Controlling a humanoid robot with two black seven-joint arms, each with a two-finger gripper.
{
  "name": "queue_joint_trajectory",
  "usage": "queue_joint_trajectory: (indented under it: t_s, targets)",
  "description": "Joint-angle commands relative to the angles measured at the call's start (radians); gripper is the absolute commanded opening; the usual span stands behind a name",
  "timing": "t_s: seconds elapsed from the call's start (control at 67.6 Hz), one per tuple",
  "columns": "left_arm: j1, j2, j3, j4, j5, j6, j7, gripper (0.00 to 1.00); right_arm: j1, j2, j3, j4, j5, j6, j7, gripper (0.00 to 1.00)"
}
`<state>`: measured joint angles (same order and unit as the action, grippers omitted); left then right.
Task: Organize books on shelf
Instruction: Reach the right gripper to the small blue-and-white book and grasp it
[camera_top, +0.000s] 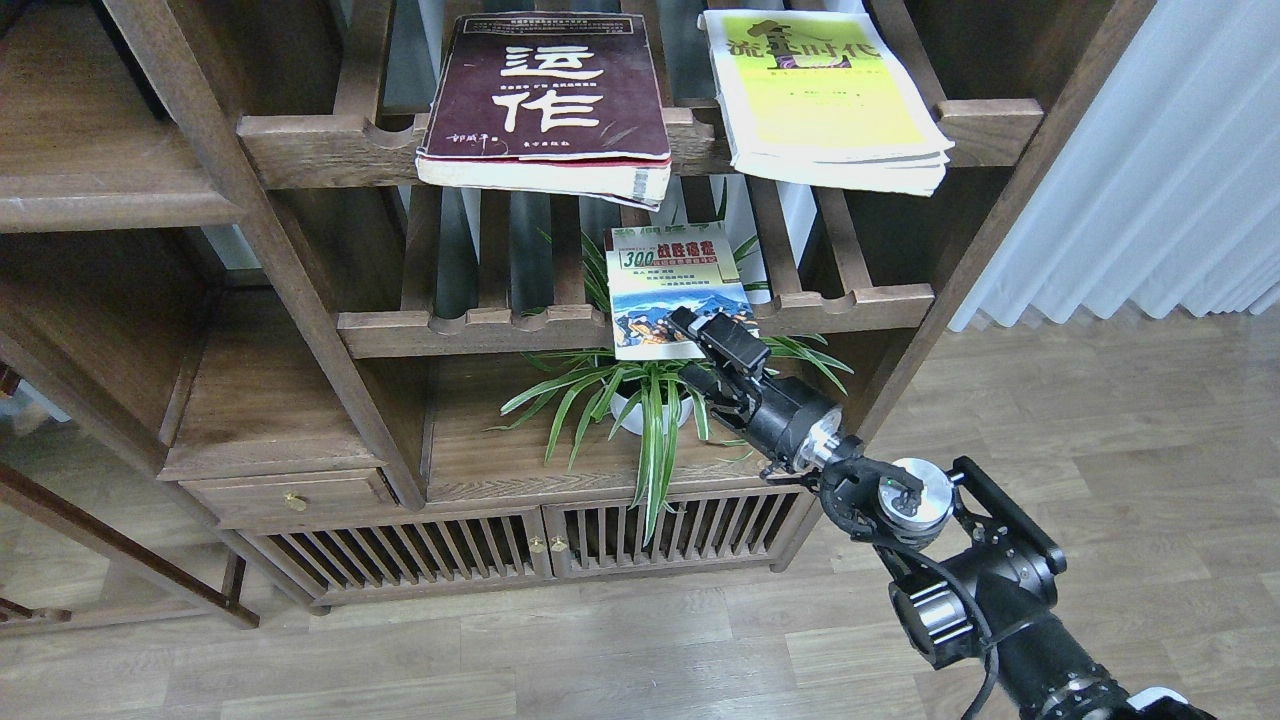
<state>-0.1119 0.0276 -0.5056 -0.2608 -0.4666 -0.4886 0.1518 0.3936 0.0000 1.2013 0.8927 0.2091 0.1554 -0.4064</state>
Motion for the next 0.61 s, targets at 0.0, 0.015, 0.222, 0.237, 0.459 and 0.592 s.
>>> queue_joint_trajectory:
  t_s: [0.0, 0.015, 0.222, 0.237, 0.459, 0.592]
  targets:
    - [0.0, 0.0, -0.001, 0.0, -0.001, 0.0, 0.0, 1.0, 0.03, 0.0, 0.0, -0.032, -0.001, -0.031, 0.005, 1.0]
    - [0.0, 0.0, -0.001, 0.0, -0.001, 0.0, 0.0, 1.0, 0.034, 0.0, 0.0, -0.037, -0.001, -0.034, 0.006, 1.0]
    - [0.0, 0.0, -0.002, 0.0, -0.003, 0.0, 0.0, 1.0, 0.093, 0.0, 0.0, -0.13, -0.001, -0.04, 0.023, 1.0]
    - [0.0, 0.0, -0.002, 0.0, -0.003, 0.0, 0.0, 1.0, 0.096, 0.0, 0.0, -0.133, -0.001, -0.04, 0.023, 1.0]
    - [0.0, 0.0, -0.002, 0.002, -0.004, 0.0, 0.0, 1.0, 0.113, 0.0, 0.001, -0.153, -0.001, -0.04, 0.023, 0.9]
    - [-0.002, 0.0, -0.002, 0.002, -0.004, 0.0, 0.0, 1.0, 0.114, 0.0, 0.001, -0.153, -0.001, -0.04, 0.023, 0.81]
